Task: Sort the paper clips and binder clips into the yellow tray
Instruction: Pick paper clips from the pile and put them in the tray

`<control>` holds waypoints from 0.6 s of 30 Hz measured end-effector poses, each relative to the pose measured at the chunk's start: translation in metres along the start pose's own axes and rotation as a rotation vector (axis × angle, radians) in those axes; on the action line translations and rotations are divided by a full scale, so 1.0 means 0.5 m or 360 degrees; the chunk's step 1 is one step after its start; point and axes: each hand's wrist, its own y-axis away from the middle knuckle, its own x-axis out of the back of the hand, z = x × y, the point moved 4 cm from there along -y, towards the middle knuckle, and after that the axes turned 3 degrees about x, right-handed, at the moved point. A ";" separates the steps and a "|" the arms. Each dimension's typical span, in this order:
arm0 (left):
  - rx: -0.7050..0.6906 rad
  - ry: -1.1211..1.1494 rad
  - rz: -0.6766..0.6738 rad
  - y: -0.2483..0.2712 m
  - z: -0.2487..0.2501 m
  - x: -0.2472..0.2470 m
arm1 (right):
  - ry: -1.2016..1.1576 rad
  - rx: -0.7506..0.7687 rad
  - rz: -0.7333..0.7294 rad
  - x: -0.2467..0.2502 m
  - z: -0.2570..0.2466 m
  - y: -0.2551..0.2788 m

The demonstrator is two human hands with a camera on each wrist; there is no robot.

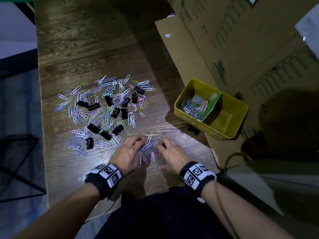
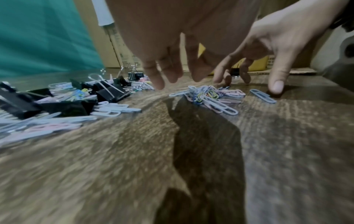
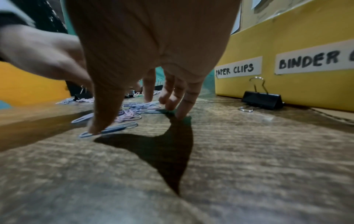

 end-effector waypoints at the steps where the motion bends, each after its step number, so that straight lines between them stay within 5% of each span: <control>1: 0.0074 -0.0016 0.0015 0.016 -0.003 0.006 | -0.0023 -0.0027 -0.0015 0.000 0.000 0.000; 6: 0.0492 0.0096 -0.0136 0.058 -0.005 -0.025 | -0.0045 0.0006 -0.0053 0.002 -0.016 -0.008; 11: 0.0413 0.0126 -0.0064 0.001 0.013 -0.039 | -0.0117 -0.0023 -0.0018 0.030 -0.020 -0.046; 18: 0.0403 -0.0277 -0.0288 -0.028 0.004 -0.021 | 0.0211 0.0129 0.0051 0.039 -0.002 -0.078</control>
